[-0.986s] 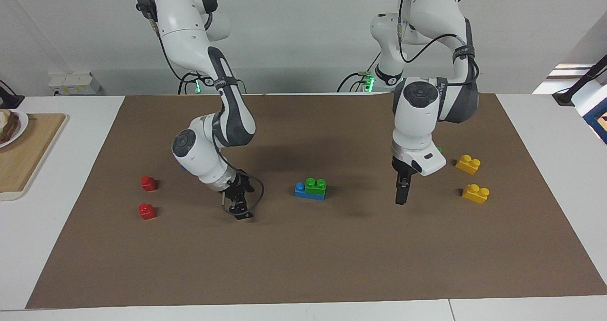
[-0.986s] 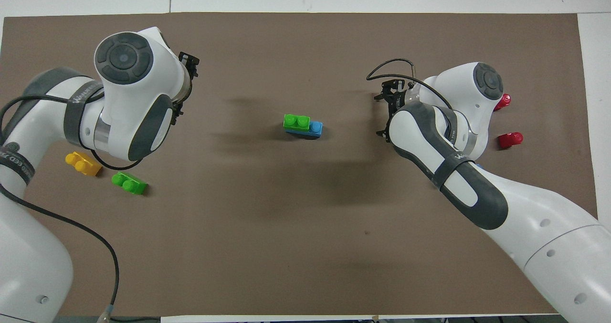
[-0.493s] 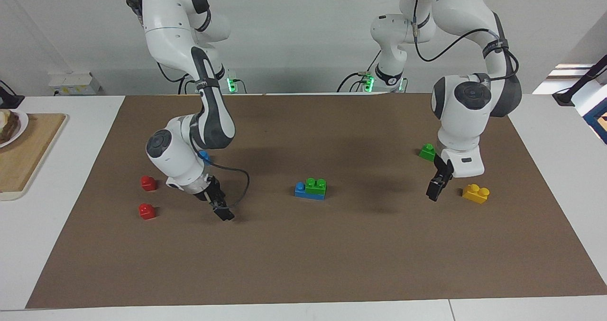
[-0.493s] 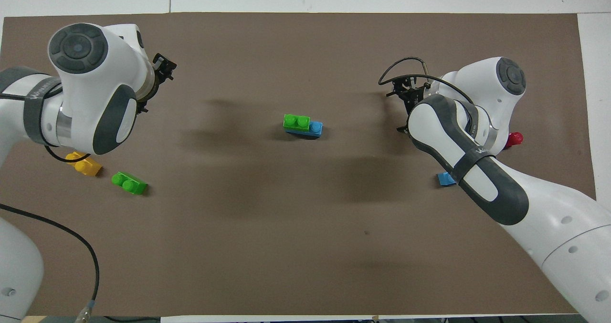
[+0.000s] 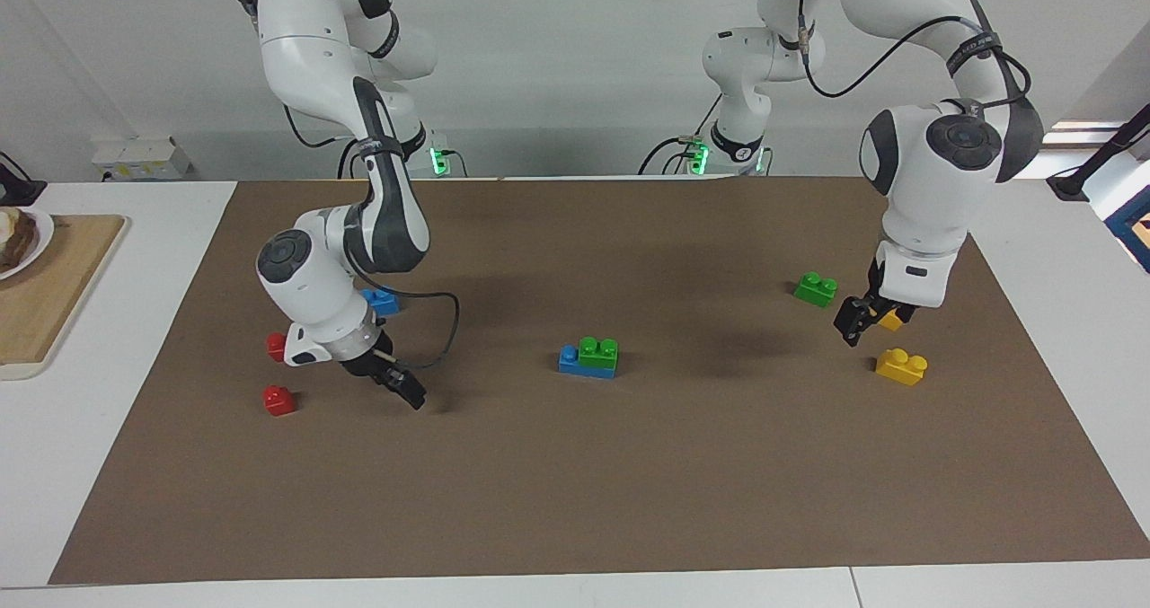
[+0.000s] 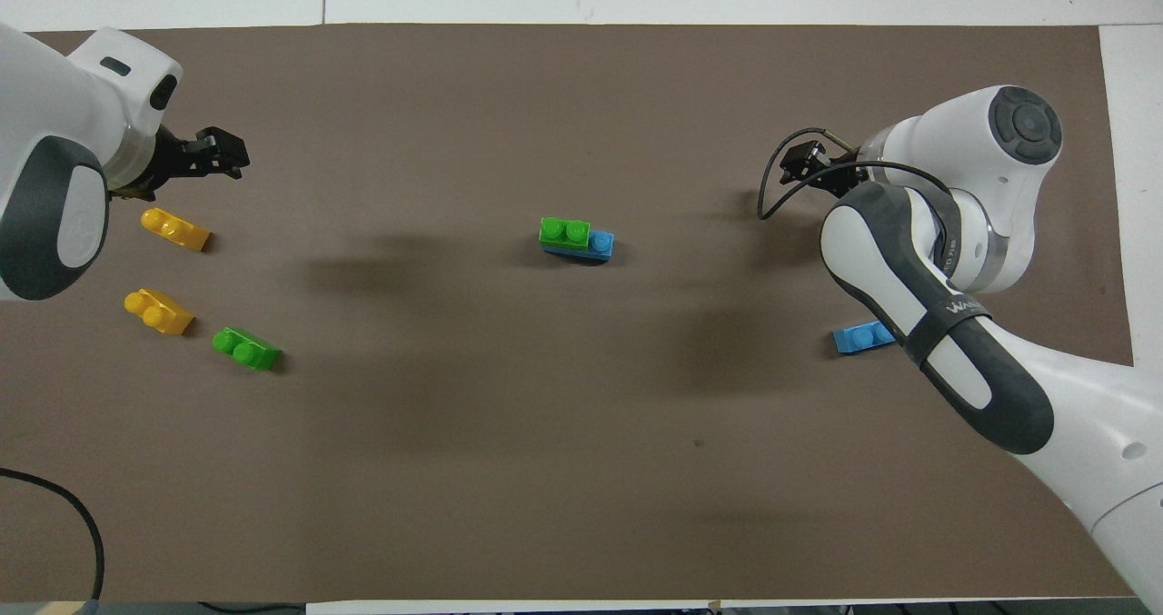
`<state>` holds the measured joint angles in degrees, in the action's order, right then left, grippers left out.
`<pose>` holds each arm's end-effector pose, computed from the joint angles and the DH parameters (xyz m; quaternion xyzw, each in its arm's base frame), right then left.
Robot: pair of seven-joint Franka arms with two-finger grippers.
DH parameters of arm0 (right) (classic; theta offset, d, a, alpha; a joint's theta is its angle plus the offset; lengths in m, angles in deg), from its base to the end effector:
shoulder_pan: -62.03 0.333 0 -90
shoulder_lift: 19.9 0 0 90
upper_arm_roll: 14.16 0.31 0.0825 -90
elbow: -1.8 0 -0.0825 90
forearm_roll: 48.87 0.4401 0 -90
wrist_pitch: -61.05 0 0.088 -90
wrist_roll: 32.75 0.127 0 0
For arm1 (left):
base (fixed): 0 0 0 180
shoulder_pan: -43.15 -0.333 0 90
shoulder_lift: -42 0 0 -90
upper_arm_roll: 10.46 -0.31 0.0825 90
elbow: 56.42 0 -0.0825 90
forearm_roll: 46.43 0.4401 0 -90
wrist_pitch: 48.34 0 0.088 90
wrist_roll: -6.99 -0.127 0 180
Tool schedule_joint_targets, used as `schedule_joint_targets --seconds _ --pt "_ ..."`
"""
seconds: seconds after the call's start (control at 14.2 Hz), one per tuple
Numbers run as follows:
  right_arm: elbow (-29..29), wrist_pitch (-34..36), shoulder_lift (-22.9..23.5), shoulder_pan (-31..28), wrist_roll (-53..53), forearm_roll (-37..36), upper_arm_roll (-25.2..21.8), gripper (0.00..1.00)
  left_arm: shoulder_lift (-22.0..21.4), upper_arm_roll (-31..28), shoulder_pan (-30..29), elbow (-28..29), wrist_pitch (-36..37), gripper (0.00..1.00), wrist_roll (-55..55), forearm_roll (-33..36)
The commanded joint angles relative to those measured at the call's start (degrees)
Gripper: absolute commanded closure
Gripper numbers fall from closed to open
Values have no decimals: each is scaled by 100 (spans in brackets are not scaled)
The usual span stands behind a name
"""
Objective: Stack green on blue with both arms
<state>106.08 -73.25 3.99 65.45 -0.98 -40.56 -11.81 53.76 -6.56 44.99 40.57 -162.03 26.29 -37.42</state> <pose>0.6954 0.0733 0.2596 -0.9586 0.2726 -0.0302 0.0765 0.6841 -0.0536 0.4385 -0.9927 -0.0904 -0.0567 0.0554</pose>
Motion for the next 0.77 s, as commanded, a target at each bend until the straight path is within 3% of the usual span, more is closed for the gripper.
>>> schedule_joint_targets --seconds 0.0,0.49,0.7 --pt "-82 534 -376 9 -180 -740 64 2 -279 41 -69 -31 487 0 -882 -180" --pt "-154 2485 -1982 62 -1259 -884 108 2 -1254 32 -69 302 1139 0 -1657 -478" --pt "-127 3416 -2765 351 -1313 -884 117 0 -1448 32 -70 364 1367 0 -1666 -646"
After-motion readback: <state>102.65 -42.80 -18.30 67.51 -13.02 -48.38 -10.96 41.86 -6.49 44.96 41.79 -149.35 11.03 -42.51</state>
